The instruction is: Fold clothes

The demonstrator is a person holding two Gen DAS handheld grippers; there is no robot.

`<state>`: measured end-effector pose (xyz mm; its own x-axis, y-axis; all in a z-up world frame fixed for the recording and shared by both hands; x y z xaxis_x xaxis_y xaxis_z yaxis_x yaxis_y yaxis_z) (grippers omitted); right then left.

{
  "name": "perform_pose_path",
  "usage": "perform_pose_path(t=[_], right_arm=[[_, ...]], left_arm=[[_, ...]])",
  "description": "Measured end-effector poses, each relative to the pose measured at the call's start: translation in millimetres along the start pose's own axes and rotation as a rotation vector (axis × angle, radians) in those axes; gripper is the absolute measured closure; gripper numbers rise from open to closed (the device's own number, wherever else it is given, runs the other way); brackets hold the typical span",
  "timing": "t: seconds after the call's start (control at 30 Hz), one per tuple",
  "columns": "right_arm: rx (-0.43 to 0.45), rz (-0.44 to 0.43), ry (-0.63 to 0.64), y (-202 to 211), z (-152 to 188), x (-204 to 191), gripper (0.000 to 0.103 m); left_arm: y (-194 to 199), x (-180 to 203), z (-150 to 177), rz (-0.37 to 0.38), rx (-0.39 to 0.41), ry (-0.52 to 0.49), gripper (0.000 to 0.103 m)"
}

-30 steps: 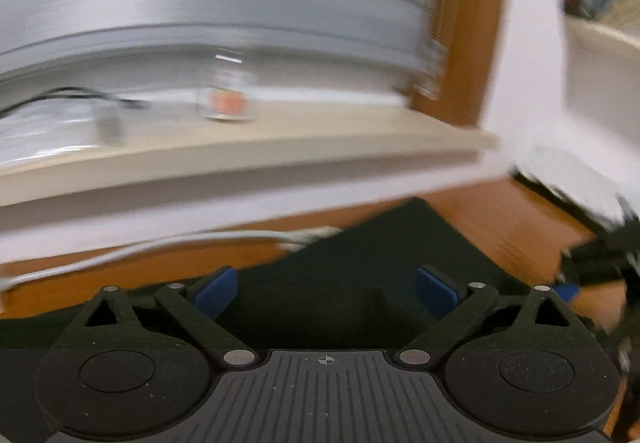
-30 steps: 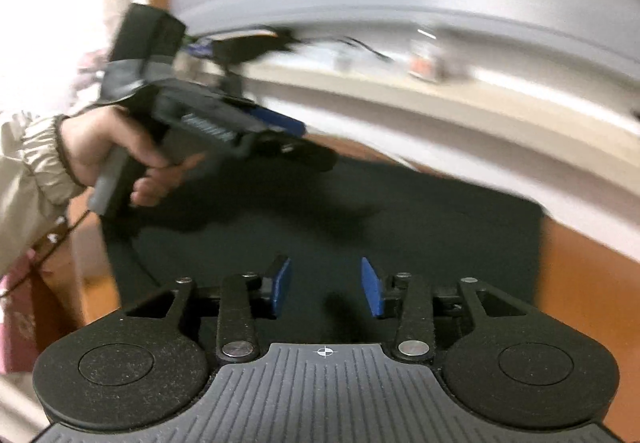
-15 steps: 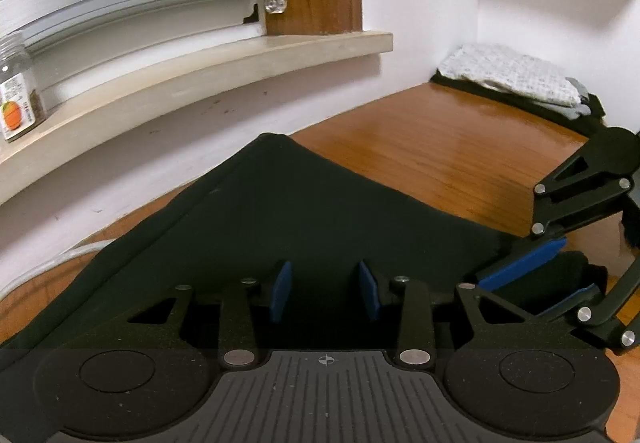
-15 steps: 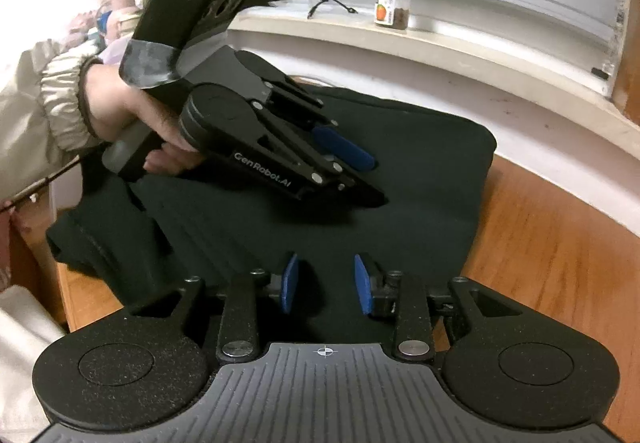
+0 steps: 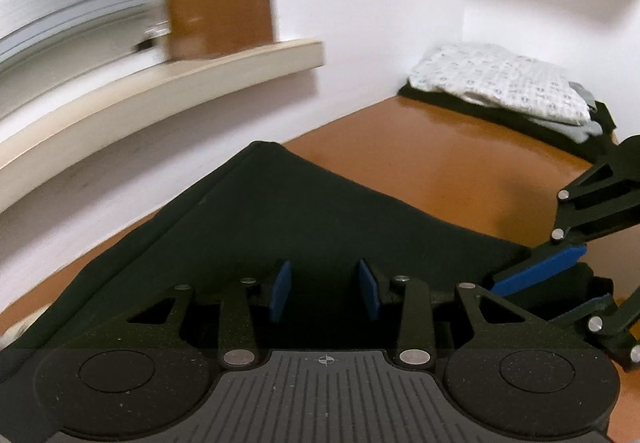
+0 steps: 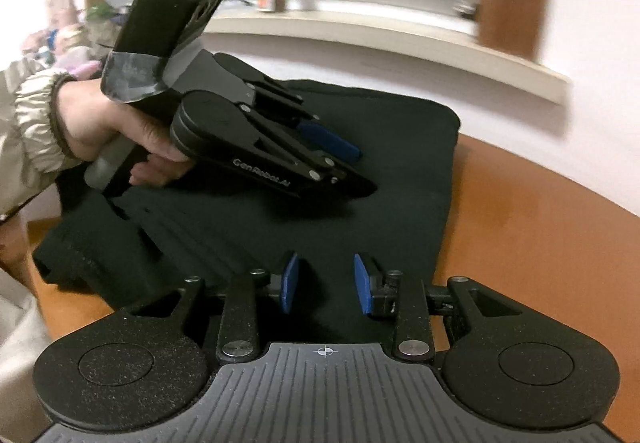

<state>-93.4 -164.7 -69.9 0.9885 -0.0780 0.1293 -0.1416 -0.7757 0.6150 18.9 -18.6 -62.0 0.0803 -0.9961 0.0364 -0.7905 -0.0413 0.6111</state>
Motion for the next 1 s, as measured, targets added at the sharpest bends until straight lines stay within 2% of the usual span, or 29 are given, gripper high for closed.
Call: perform_pose_path(t=[0.2,0.37,0.47,0.53,0.57,0.6,0.7,0.73,0.77,0.87,1.0], right_arm=[[-0.039,0.104,-0.022,10,19,63,0.072],[-0.03,0.149,-0.09,16,33,101,0.072],[0.0,0.147,-0.136,18,37,107,0.072],[0.008,0.163,-0.157,19,36,106,0.071],[0.013,0.176,-0.164,19,33,105,0.07],[0.022,0.19,-0.169,20,31,103,0.07],[0.063,0.199,-0.18,25,19,87,0.064],[0.078,0.189,-0.18,26,13,80,0.058],[0.088,0.172,-0.17,23,6,69,0.056],[0.112,0.119,-0.13,14,-17,33,0.054],[0.132,0.023,-0.069,-7,-49,-28,0.049]], left_arm=[[-54,28,-37,0.027,0.0,-0.007,0.063],[-53,27,-42,0.049,-0.007,0.017,0.063],[-52,26,-44,0.061,-0.012,0.032,0.06],[-51,25,-45,0.07,-0.016,0.043,0.05],[-50,24,-46,0.074,-0.017,0.048,0.038],[-49,24,-47,0.078,-0.019,0.053,0.035],[-7,-6,-41,0.04,0.001,0.075,0.033],[9,-17,-39,0.026,0.008,0.083,0.031],[24,-27,-37,0.012,0.016,0.091,0.022],[71,-59,-31,-0.029,0.038,0.114,0.02],[136,-112,-5,-0.127,0.055,0.166,0.013]])
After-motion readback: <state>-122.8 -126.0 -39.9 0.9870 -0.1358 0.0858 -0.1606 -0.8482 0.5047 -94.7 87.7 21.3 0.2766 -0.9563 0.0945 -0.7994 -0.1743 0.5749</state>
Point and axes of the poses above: each gripper's, at about its wrist camera, not at the fingertips, and y roughly against the way its jaws point, x to its right, z to its underside, the point moved 10 cm from there along -y, roughly the way its jaws point, and after that the axes turned 10 degrees about z, right-handed, at the moved point
